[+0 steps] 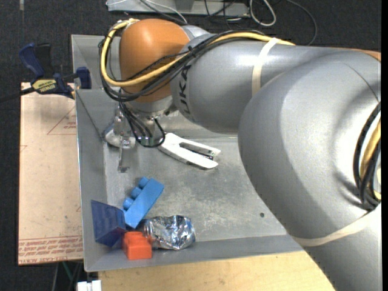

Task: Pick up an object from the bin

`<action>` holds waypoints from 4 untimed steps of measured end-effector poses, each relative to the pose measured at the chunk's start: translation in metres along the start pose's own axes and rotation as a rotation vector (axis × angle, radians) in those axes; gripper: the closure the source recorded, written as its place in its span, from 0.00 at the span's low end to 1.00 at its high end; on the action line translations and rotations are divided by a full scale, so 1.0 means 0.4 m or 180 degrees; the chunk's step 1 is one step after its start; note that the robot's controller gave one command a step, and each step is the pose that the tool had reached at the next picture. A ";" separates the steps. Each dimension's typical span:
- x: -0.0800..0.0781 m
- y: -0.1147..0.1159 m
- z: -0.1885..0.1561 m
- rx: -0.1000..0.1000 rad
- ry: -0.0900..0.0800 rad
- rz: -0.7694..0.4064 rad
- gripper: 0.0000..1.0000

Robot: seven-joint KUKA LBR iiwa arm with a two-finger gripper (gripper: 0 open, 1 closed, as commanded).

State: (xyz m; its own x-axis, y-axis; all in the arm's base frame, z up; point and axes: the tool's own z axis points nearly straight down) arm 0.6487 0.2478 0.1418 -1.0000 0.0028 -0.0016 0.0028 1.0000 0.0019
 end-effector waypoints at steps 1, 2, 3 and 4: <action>0.000 0.000 0.000 0.0000 0.0000 0.0000 0.00; -0.002 -0.164 -0.092 -0.0001 0.0006 0.0853 0.00; 0.023 -0.146 -0.073 -0.0001 -0.0004 0.0488 0.00; -0.018 -0.283 -0.020 -0.0002 -0.0023 0.1137 0.00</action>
Offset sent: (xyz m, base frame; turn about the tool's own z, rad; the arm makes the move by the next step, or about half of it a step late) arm 0.0020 -0.0912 0.0515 0.3675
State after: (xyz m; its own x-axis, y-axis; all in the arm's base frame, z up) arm 0.6557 0.1344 0.1494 -0.9358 0.3524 -0.0077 0.3523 0.9359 0.0041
